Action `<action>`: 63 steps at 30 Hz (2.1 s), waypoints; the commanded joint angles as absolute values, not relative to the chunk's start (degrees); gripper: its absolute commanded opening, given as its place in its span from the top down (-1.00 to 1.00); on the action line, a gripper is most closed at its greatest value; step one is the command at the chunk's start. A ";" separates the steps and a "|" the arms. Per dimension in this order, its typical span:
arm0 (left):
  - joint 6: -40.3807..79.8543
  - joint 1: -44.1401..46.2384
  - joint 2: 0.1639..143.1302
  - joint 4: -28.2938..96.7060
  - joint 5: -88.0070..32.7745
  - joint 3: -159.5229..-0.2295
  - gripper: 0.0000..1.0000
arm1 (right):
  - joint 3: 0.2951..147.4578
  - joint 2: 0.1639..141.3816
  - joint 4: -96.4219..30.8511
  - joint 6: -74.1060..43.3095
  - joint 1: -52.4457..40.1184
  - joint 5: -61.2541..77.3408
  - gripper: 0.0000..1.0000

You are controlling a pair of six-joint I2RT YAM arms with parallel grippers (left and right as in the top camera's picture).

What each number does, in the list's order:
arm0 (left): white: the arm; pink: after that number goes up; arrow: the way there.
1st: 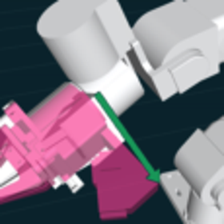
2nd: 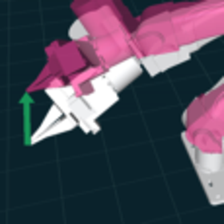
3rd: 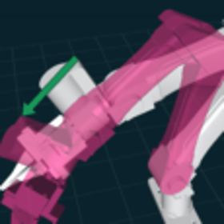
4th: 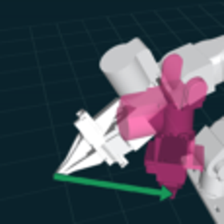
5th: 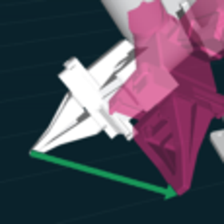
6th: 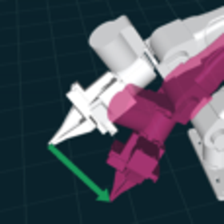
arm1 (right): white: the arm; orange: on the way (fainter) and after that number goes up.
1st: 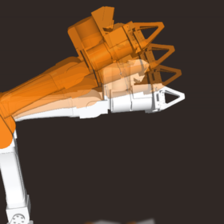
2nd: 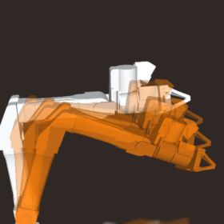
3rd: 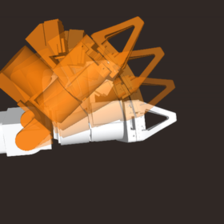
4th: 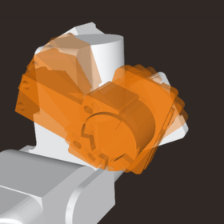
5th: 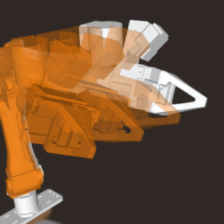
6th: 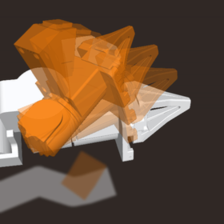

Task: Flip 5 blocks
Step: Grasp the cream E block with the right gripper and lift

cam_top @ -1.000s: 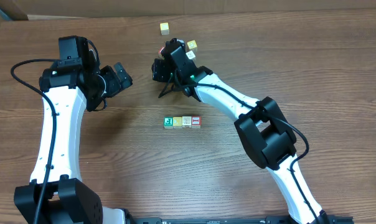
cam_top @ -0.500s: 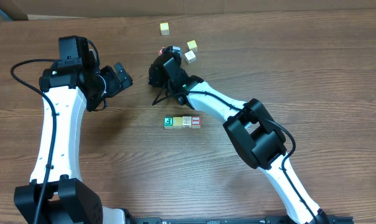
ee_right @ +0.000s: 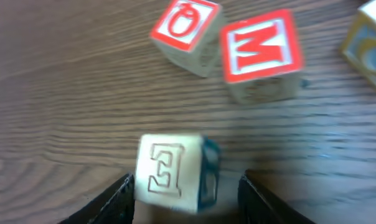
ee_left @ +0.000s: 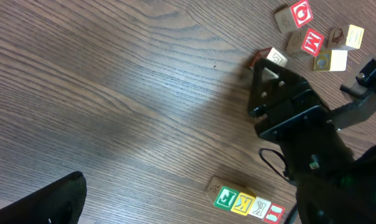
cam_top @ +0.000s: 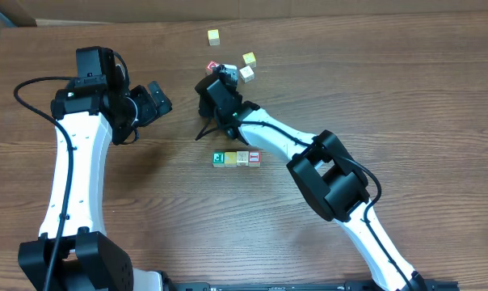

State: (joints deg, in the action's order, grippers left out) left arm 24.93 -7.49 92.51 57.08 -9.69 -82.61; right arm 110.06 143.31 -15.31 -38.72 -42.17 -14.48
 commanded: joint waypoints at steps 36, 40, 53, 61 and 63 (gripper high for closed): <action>24.21 -7.11 92.62 56.95 -9.91 -82.98 -0.99 | 109.89 144.75 -12.84 -11.84 -40.40 -13.41 -0.22; 24.21 -7.11 92.62 56.97 -9.93 -82.98 -0.99 | 109.89 145.21 -12.29 -9.23 -40.36 -13.43 -0.03; 24.21 -7.11 92.62 56.97 -9.93 -82.98 -0.99 | 110.13 127.35 -23.92 -8.95 -40.91 -13.43 0.68; 24.21 -7.11 92.62 56.97 -9.93 -82.98 -1.00 | 110.13 108.97 -49.87 -16.91 -40.62 -12.91 0.76; 24.21 -7.11 92.62 56.95 -9.91 -82.98 -0.99 | 110.13 105.06 -57.63 -18.39 -40.62 -11.55 0.76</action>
State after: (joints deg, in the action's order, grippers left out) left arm 24.93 -7.49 92.51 57.08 -9.72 -82.61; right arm 109.86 109.01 -53.06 -14.04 -40.60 -12.97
